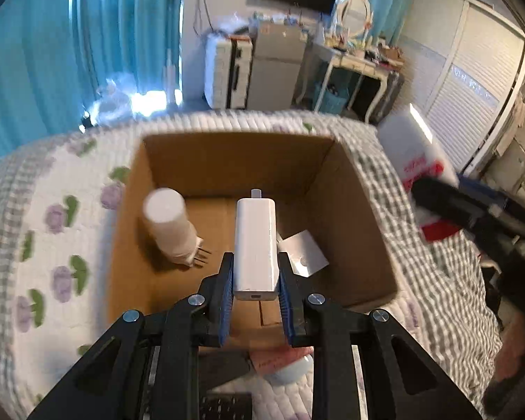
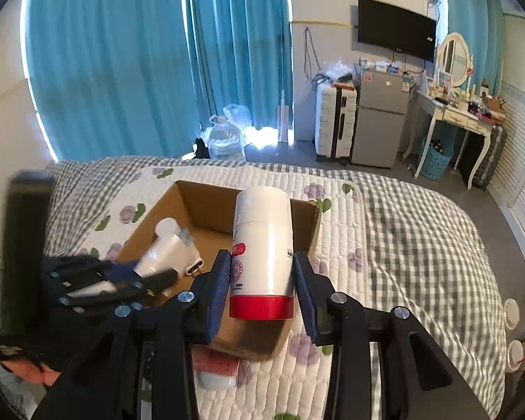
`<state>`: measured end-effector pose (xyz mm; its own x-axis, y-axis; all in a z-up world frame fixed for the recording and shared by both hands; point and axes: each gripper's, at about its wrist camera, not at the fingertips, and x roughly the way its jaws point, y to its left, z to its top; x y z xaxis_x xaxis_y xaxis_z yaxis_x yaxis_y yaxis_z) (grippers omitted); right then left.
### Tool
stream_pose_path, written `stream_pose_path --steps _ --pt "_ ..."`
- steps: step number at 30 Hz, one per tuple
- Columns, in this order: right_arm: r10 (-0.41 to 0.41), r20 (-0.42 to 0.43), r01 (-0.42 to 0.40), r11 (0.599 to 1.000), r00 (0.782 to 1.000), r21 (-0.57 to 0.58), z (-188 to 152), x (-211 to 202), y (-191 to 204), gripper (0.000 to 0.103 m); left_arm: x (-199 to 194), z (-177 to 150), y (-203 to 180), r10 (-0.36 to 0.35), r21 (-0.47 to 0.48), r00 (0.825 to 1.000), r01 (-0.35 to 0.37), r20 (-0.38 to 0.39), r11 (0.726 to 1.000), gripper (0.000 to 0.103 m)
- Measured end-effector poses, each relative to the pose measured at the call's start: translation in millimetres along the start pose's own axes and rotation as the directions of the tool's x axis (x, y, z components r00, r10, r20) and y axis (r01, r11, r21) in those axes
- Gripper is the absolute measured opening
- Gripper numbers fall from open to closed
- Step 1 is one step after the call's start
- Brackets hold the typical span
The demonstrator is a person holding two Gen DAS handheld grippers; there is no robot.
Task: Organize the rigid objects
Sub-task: 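Drop the plug charger and tube into the box, opening both tools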
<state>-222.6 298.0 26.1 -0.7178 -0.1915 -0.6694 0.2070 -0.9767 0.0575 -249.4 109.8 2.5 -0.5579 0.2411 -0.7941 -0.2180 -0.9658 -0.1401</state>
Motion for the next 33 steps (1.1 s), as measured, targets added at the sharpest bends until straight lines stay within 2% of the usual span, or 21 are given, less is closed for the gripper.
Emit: stream_pose_path --steps 4,6,8,9,10,11,12,17,20,21,22,23,28,31,33 --pt "-0.013 -0.023 0.012 0.999 1.000 -0.048 11 33 -2 0.036 33 -2 -14 0.002 0.096 1.000 0.001 -0.024 0.995 0.023" --pt "-0.017 -0.035 0.015 0.999 0.999 -0.046 13 44 -4 0.036 44 -3 -15 0.015 0.105 0.999 -0.011 -0.033 0.994 0.023" --pt "-0.009 -0.046 0.007 0.999 0.999 -0.036 14 55 -6 0.036 48 -4 -13 0.013 0.102 1.000 -0.011 -0.013 0.995 0.027" --pt "-0.006 -0.051 0.004 0.999 0.999 -0.033 14 60 -6 0.036 48 -5 -11 0.010 0.095 1.000 -0.010 0.004 0.995 0.033" --pt "-0.002 -0.052 0.001 1.000 0.999 -0.026 14 64 -7 0.036 47 -6 -8 0.007 0.084 1.000 -0.009 0.015 0.996 0.054" --pt "0.002 -0.054 -0.003 1.000 0.999 -0.020 13 67 -9 0.036 44 -7 -5 0.008 0.068 1.000 -0.010 0.025 0.998 0.066" --pt "0.005 -0.059 -0.006 1.000 0.998 -0.012 12 71 -10 0.036 40 -8 -2 0.007 0.049 0.999 -0.009 0.040 0.999 0.071" --pt "0.020 -0.071 -0.017 0.999 0.997 0.045 4 82 -13 0.036 14 -16 5 -0.027 0.029 0.997 0.025 0.072 0.999 0.071" --pt "-0.004 -0.077 0.009 0.998 0.997 0.064 0 88 -11 0.037 -6 -18 7 -0.037 0.049 0.996 0.034 0.079 0.998 0.071" --pt "-0.007 -0.083 0.013 0.998 0.997 0.069 -1 88 -11 0.046 -16 -19 7 -0.042 0.066 0.996 0.037 0.085 0.997 0.071" --pt "-0.015 -0.086 0.022 0.997 0.996 0.074 -2 87 -10 0.065 -27 -23 7 -0.046 0.088 0.995 0.038 0.091 0.995 0.071" --pt "-0.036 -0.070 0.042 0.996 0.997 0.082 -3 81 -9 0.070 -39 -26 7 -0.045 0.110 0.994 0.034 0.102 0.993 0.071" --pt "-0.058 -0.024 0.059 0.995 0.998 0.079 -7 41 -1 0.073 -89 -45 20 -0.013 0.172 0.989 -0.013 0.148 0.985 0.072" --pt "-0.060 0.004 0.060 0.997 0.998 0.056 -18 12 9 0.078 -102 -56 33 0.011 0.156 0.988 -0.036 0.156 0.987 0.073" --pt "-0.065 0.006 0.065 0.998 0.998 0.025 -30 0 18 0.078 -103 -64 41 0.051 0.128 0.986 -0.072 0.161 0.989 0.073"
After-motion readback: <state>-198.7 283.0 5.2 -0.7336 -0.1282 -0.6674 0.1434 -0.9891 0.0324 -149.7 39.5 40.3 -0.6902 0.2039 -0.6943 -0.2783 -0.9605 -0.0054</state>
